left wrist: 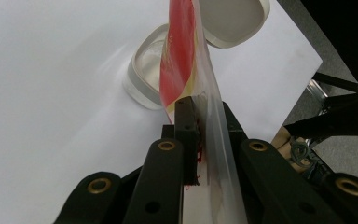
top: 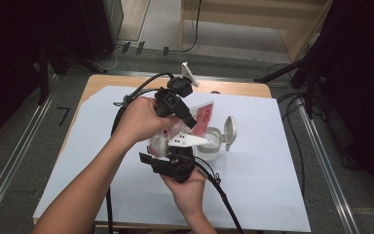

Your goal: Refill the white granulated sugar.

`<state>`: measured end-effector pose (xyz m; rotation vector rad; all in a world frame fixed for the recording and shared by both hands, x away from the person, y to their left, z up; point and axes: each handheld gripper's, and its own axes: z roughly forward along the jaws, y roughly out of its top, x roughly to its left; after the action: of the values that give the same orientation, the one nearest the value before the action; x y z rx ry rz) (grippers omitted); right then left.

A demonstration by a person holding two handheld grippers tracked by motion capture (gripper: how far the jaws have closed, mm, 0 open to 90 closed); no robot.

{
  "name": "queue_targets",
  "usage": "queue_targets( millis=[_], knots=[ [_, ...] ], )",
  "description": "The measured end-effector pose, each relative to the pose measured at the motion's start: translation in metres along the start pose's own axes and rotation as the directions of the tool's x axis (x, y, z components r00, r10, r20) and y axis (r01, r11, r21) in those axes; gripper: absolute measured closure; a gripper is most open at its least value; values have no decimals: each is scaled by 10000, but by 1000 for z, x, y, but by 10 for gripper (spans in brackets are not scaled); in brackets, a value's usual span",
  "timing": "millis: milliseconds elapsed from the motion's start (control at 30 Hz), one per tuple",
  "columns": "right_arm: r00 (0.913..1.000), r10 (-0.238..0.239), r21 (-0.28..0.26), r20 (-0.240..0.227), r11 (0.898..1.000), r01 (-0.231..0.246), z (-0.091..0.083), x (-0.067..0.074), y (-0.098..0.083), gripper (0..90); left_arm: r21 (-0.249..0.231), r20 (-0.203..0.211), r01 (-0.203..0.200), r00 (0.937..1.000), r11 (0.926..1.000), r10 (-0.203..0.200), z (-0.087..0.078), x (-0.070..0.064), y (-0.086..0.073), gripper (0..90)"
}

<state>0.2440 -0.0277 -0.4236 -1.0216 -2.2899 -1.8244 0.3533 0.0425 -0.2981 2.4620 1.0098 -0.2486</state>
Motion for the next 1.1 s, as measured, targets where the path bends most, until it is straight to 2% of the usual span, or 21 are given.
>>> queue_targets(
  millis=[167,300,467,800,1100],
  knots=[
    [10000,5,-7,-3,10000,-5,0,0,-1,620,49,-35,-24,10000,10000,24,-1,-1,0,845],
    [10000,-16,34,-4,10000,16,0,0,-1,620,-103,20,64,10000,9999,-64,0,0,-2,849],
    [10000,-49,102,47,9999,48,0,1,-1,621,-61,-90,-123,9999,9999,122,0,-1,-3,853],
    [10000,1,19,-18,10000,-1,-1,1,0,621,-20,10,-61,10000,10000,61,0,-1,-2,838],
    [10000,7,-5,-8,10000,-7,-1,1,1,620,-78,-58,-28,10000,10000,28,-1,-3,-2,840]
  ],
)
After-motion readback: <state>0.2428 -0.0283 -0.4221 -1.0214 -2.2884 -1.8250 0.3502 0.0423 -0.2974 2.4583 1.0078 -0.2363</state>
